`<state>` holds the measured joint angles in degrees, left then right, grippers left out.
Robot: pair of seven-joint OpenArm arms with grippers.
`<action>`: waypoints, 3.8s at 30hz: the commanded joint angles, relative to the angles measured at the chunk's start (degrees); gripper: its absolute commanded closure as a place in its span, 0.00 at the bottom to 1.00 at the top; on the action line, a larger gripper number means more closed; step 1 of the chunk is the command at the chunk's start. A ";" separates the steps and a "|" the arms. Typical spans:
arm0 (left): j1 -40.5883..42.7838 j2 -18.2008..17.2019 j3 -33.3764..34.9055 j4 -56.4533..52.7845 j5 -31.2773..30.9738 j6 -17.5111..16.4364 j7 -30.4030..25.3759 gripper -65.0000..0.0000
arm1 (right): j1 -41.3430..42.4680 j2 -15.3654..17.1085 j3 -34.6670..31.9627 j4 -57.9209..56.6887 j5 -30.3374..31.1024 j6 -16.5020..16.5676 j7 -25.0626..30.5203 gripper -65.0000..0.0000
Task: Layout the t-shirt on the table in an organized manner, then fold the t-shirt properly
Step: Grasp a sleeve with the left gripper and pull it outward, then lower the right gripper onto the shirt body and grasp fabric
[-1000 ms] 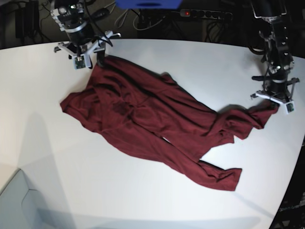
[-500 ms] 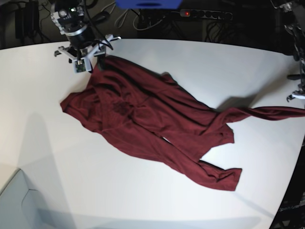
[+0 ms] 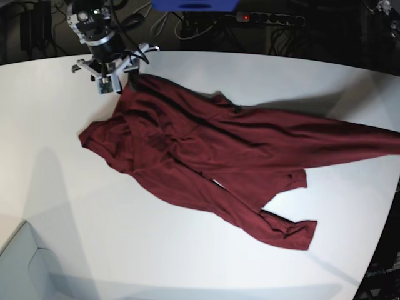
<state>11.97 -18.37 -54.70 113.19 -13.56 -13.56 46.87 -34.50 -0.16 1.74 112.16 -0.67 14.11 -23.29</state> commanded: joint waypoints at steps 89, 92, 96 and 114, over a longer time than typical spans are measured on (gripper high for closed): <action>-1.64 1.71 6.57 -16.09 4.81 -0.99 -0.76 0.49 | 37.45 0.12 -3.36 -18.40 0.45 -0.53 -13.15 0.44; -1.64 1.71 6.65 -16.09 4.81 -0.99 -0.76 0.49 | 38.15 0.12 -1.43 -18.75 0.45 -0.53 -13.59 0.44; -1.72 1.80 6.65 -16.09 4.81 -0.99 -0.76 0.49 | 38.24 0.12 -1.25 -19.28 0.45 -0.35 -13.41 0.44; -1.81 3.29 6.65 -16.09 4.99 -0.99 -0.76 0.49 | 38.24 0.03 -1.61 -23.50 0.45 -0.17 -13.24 0.45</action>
<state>10.61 -13.98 -47.90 96.09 -8.38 -14.81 47.35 2.68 -0.14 0.21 87.59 -0.67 13.91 -37.89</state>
